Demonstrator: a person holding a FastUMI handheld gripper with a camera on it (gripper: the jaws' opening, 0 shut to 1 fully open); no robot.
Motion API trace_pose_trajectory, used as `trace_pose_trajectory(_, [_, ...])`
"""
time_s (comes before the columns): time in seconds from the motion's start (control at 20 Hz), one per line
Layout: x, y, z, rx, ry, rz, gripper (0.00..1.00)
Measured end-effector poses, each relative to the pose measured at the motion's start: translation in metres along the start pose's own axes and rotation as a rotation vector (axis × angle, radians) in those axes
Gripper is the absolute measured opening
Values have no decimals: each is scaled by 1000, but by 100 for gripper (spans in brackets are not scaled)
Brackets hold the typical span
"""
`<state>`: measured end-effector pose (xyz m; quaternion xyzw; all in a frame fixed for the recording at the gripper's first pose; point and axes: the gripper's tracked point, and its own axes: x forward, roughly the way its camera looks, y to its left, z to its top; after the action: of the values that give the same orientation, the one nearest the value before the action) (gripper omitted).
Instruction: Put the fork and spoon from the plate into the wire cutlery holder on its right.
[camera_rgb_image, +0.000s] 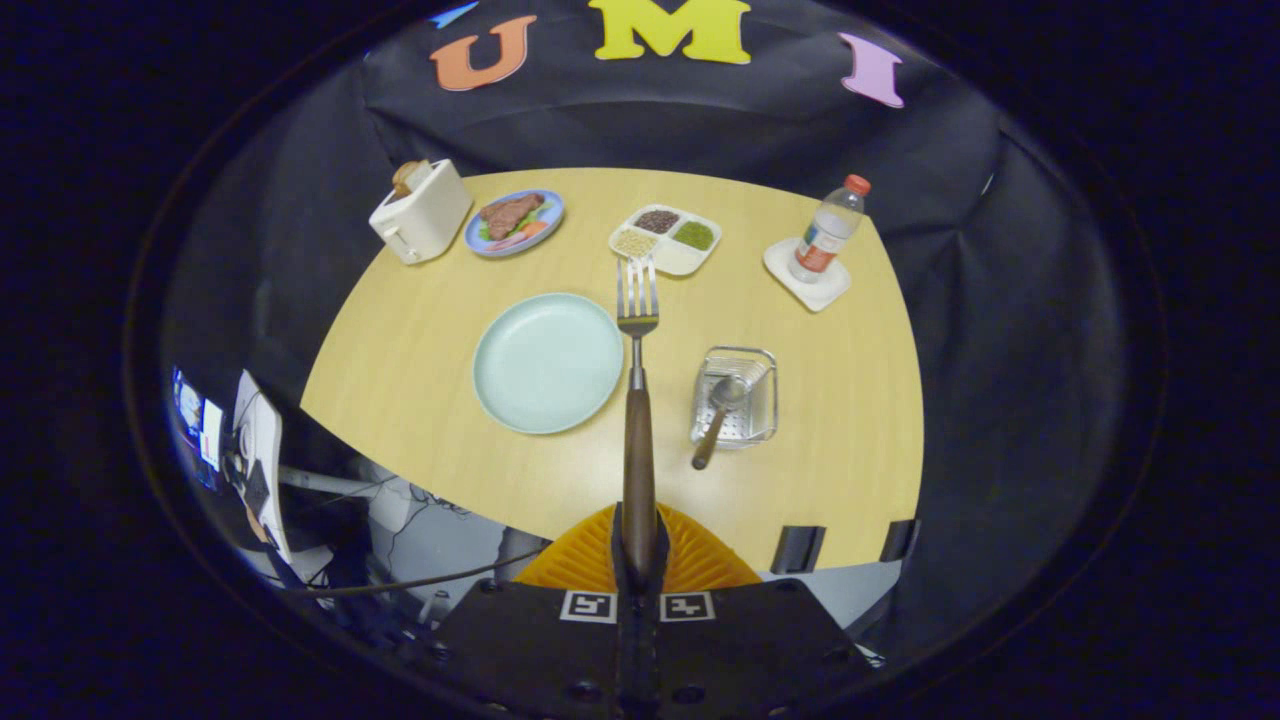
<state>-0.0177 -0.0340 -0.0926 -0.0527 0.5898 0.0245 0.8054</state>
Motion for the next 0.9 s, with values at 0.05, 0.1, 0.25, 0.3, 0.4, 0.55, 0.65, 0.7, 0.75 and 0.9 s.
trace_pose_trajectory(0.05, [1,-12,-5,10,10,-13,1])
trace_pose_trajectory(0.1, [2,-22,-8,18,23,-23,1])
trace_pose_trajectory(0.25, [12,-43,-14,40,44,-26,1])
trace_pose_trajectory(0.3, [16,-50,-18,51,60,-29,1])
trace_pose_trajectory(0.4, [27,-61,-24,63,94,-35,1])
trace_pose_trajectory(0.55, [41,-66,-27,73,135,-38,1])
trace_pose_trajectory(0.65, [47,-67,-26,81,154,-42,1])
trace_pose_trajectory(0.7, [49,-68,-26,77,163,-48,1])
trace_pose_trajectory(0.75, [52,-67,-26,73,171,-51,1])
trace_pose_trajectory(0.9, [59,-66,-25,87,181,-49,1])
